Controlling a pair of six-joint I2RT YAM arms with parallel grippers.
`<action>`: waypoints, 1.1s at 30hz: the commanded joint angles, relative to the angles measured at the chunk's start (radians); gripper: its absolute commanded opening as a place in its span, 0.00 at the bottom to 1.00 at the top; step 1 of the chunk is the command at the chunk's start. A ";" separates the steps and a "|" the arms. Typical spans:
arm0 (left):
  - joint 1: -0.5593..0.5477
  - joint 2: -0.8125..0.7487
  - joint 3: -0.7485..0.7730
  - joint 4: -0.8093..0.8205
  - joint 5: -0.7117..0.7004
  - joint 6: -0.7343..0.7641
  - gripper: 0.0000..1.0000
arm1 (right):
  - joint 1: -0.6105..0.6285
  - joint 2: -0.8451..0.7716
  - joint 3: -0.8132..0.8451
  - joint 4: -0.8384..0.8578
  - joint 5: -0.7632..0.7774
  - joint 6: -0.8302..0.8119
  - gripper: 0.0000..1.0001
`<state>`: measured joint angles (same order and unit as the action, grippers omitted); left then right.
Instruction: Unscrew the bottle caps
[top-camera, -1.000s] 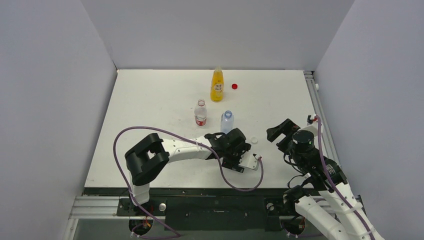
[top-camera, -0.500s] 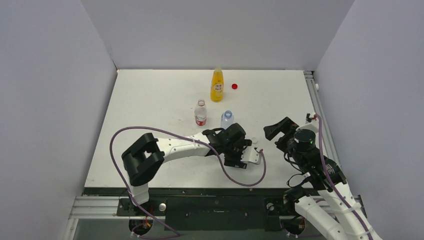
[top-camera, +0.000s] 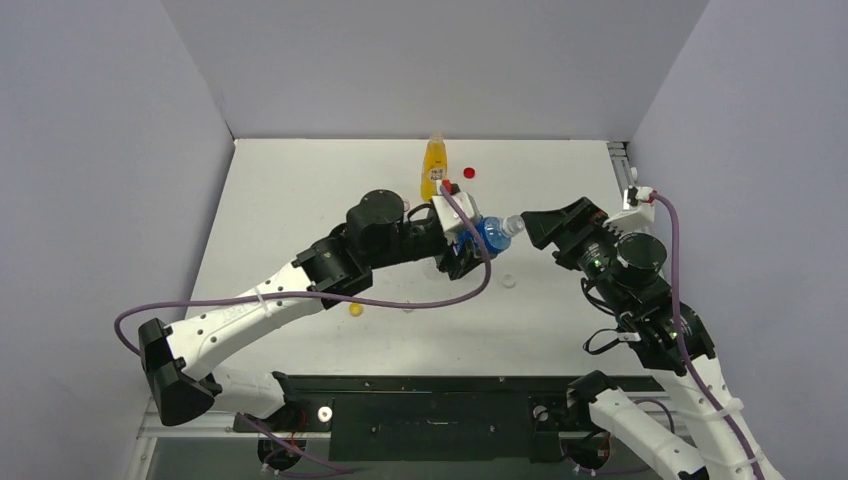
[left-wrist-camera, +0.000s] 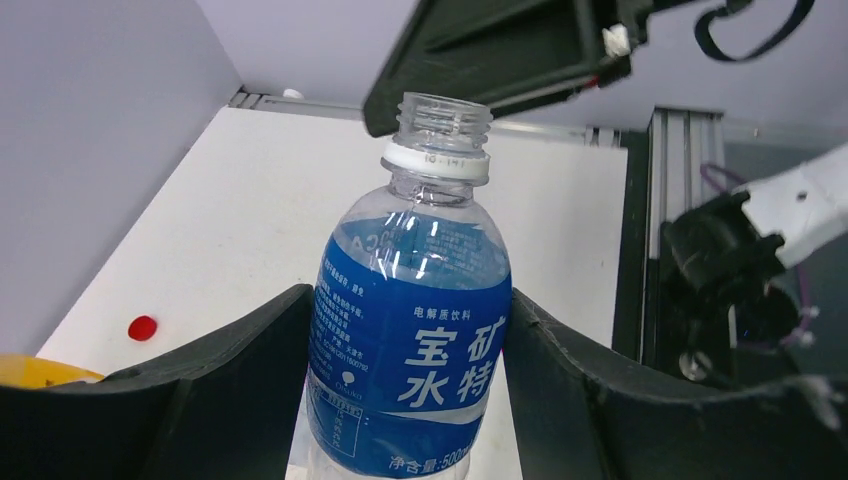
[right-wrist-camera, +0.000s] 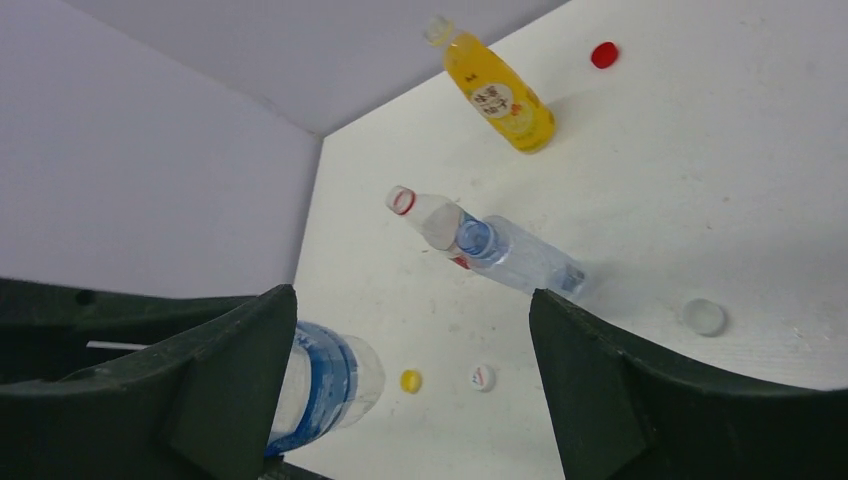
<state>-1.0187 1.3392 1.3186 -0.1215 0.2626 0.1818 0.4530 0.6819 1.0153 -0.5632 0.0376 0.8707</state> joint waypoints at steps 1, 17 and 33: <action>0.061 -0.012 -0.012 0.105 -0.034 -0.276 0.18 | 0.063 0.057 0.072 0.143 -0.073 -0.040 0.80; 0.107 -0.104 -0.130 0.179 0.005 -0.347 0.12 | 0.265 0.178 0.255 0.142 0.090 -0.179 0.75; 0.157 -0.094 -0.076 0.052 0.437 -0.339 0.08 | 0.340 0.341 0.463 -0.196 -0.322 -0.580 0.68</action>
<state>-0.8757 1.2640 1.1786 -0.0376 0.5636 -0.1516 0.7849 1.0355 1.4189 -0.6701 -0.1963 0.4038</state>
